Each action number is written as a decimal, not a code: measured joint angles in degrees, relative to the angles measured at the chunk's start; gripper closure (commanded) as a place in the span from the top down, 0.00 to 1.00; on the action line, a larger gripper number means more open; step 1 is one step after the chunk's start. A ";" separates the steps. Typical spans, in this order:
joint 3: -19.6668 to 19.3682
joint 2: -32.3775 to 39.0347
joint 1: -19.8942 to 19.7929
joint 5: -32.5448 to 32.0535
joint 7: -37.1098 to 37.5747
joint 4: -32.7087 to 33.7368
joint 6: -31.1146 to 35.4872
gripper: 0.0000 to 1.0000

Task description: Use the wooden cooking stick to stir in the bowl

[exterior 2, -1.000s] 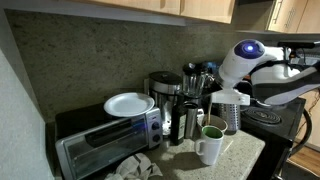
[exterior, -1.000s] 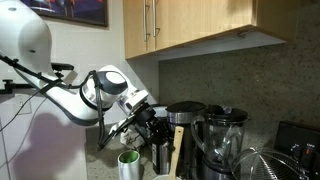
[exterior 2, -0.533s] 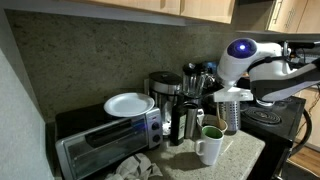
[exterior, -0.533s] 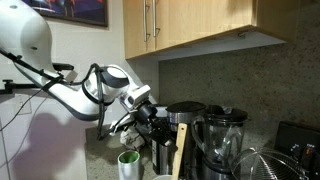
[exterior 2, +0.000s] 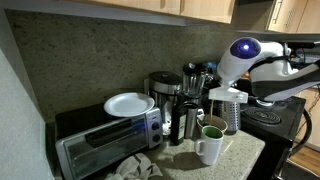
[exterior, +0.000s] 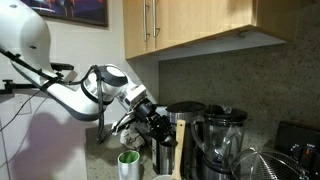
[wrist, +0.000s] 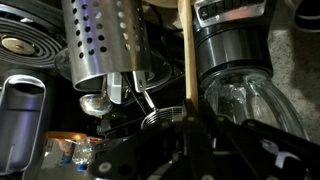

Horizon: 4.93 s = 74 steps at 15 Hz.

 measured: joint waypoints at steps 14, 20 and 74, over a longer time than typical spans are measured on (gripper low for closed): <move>-12.23 1.55 10.70 17.24 -20.21 0.94 -4.80 0.06; -27.97 1.54 26.85 2.72 -13.17 1.92 -9.35 0.06; -47.71 1.95 41.81 9.13 -18.80 14.78 -29.34 0.05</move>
